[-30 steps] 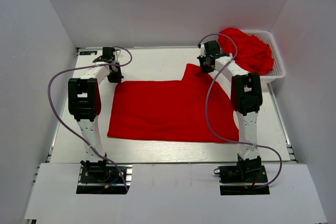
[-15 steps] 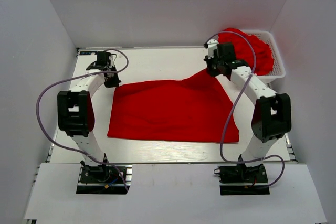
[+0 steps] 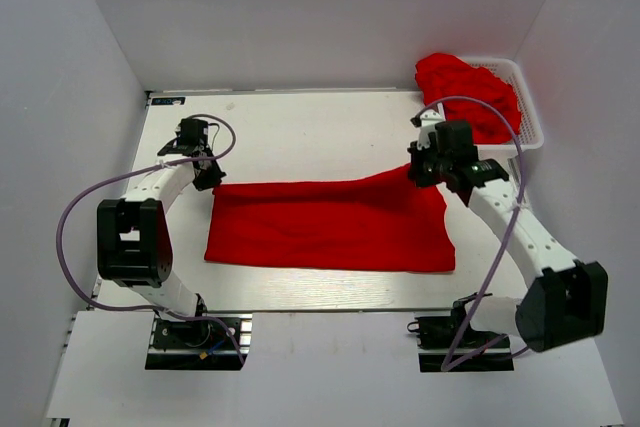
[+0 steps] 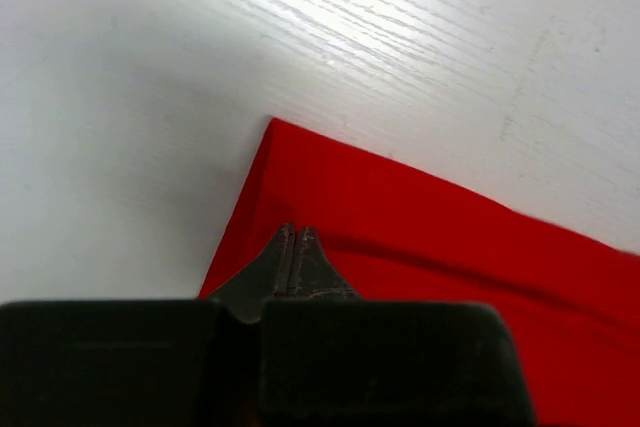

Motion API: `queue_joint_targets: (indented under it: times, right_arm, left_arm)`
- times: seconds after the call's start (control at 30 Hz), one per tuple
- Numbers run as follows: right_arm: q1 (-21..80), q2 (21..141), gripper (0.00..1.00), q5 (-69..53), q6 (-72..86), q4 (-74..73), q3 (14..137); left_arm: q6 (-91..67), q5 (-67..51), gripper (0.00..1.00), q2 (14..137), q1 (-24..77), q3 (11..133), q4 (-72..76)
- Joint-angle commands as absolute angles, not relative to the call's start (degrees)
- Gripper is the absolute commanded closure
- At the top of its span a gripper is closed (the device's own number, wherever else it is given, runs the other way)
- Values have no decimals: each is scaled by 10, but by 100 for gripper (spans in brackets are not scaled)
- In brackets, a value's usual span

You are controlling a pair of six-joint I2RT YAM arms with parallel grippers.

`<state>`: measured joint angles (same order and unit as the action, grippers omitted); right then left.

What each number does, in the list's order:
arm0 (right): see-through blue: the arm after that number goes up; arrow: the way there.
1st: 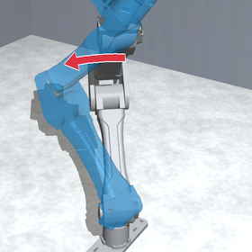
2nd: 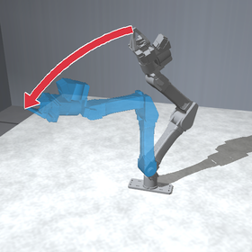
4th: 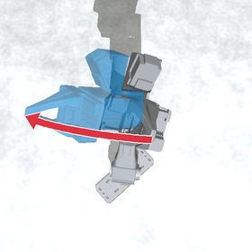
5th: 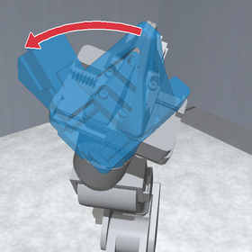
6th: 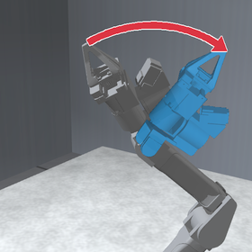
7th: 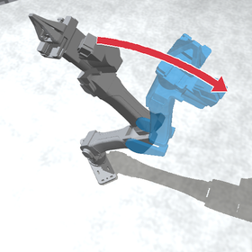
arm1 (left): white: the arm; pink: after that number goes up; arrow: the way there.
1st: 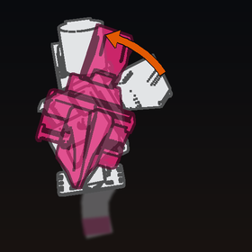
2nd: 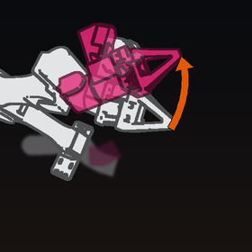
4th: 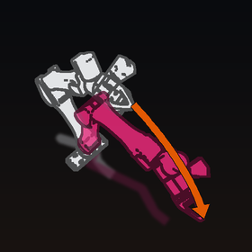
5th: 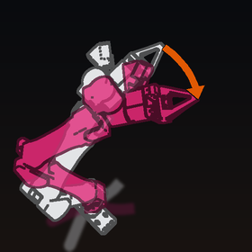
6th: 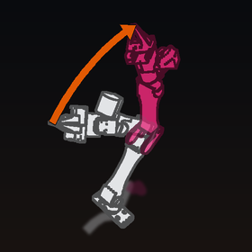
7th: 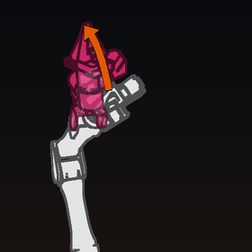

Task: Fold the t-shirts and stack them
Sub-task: Fold the other side of the tshirt into a rectangle, then rotate the tshirt 90 degrees

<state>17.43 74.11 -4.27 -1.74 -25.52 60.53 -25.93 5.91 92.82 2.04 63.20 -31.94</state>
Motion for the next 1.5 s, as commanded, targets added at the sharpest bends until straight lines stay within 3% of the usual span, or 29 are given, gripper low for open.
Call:
queue_joint_targets:
  times: [0.0,0.23,0.5,0.57,0.6,0.63,0.67,0.7,0.73,0.93,1.13,1.27,1.47]
  right_arm:
    - [178,693,100,-29,31,-304,569]
    - [181,623,100,-21,91,-405,510]
    - [185,607,100,-113,183,-431,456]
    - [185,592,94,-98,198,-472,442]
    - [185,585,84,-97,226,-494,440]
    - [183,581,66,-98,229,-503,438]
    - [185,564,37,-132,229,-509,430]
    - [185,555,10,-147,229,-515,424]
    - [185,540,10,-174,226,-512,420]
    - [183,521,10,-185,191,-494,454]
    - [184,583,10,-173,202,-377,458]
    - [183,667,10,-130,236,-338,468]
    - [180,789,10,-59,260,-298,502]
  left_arm:
    - [-283,105,100,891,18,628,-330]
    - [-294,149,100,915,12,642,-342]
    - [-294,149,100,925,12,654,-343]
    - [-305,154,100,925,12,654,-364]
    - [-311,167,94,925,12,654,-376]
    - [-327,175,79,925,12,660,-407]
    - [-337,184,39,925,12,671,-425]
    - [-350,207,15,925,12,678,-444]
    - [-374,220,0,925,12,690,-479]
    - [-415,285,0,893,2,747,-560]
    - [-338,105,0,868,9,694,-397]
    - [-293,-47,0,923,21,686,-332]
    - [-273,-100,0,968,54,653,-297]
